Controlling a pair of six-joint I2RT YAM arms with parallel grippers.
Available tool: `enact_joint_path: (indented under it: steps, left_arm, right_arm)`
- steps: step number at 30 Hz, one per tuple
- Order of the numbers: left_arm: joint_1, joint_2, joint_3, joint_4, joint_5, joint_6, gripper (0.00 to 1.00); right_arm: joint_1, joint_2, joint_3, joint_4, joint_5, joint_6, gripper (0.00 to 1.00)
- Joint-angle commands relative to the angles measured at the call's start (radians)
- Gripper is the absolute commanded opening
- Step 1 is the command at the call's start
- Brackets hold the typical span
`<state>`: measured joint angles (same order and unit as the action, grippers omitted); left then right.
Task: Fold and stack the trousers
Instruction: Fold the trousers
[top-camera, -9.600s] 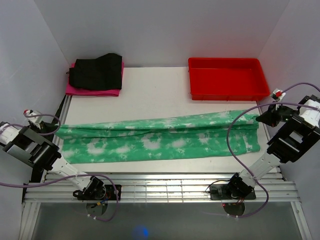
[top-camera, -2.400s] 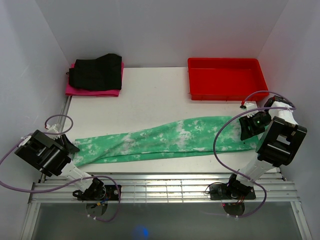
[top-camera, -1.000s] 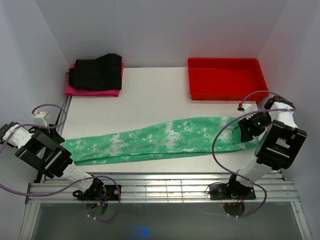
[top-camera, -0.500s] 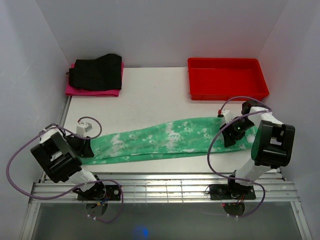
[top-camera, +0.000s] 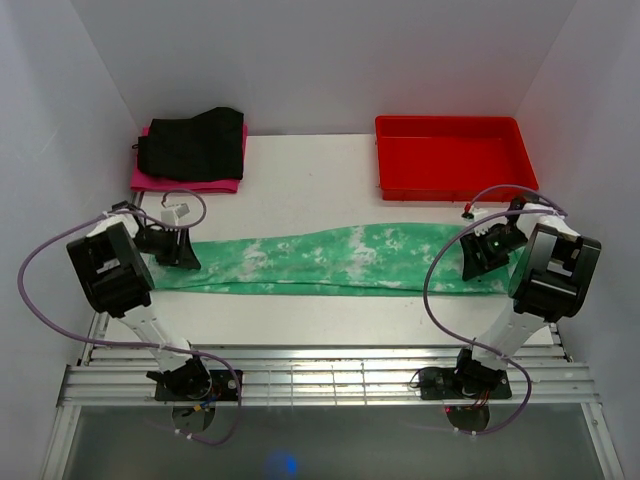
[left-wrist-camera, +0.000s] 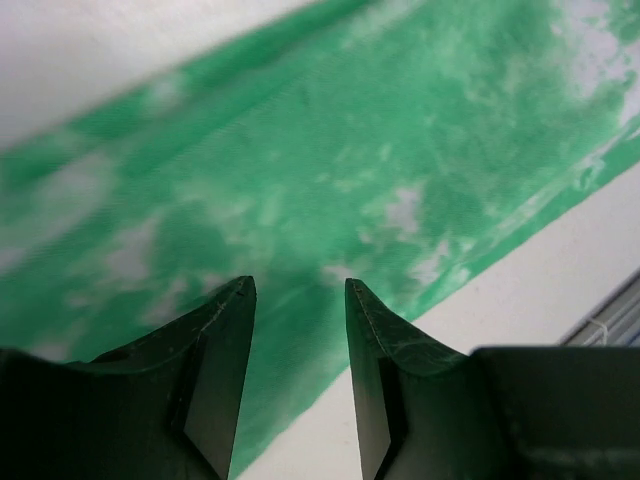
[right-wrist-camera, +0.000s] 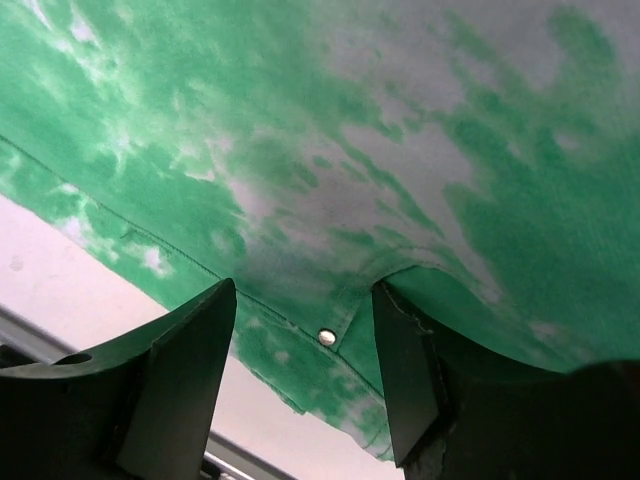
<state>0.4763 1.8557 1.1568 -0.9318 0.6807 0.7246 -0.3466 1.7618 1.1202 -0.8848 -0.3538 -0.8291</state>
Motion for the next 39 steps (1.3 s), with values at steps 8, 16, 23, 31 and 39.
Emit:
enact_joint_path:
  steps: [8, 16, 23, 31, 39]
  left_arm:
    - [0.030, -0.196, 0.211, -0.148, 0.036, 0.286, 0.56]
    - [0.120, -0.139, 0.290, -0.326, 0.104, 0.470, 0.53]
    - [0.229, -0.079, 0.291, -0.438, 0.140, 0.605, 0.55]
    - [0.269, -0.114, 0.236, -0.437, 0.105, 0.728, 0.58]
    - [0.269, -0.230, 0.069, -0.397, 0.049, 1.013, 0.70]
  right_arm:
    - [0.135, -0.221, 0.132, -0.020, -0.135, -0.131, 0.55]
    - [0.647, -0.341, -0.006, 0.131, -0.084, -0.022, 0.38]
    - [0.896, -0.242, -0.031, 0.219, 0.012, 0.012, 0.41]
    - [0.994, -0.130, -0.054, 0.263, 0.099, 0.008, 0.41]
    - [1.003, -0.075, -0.080, 0.346, 0.191, 0.002, 0.38]
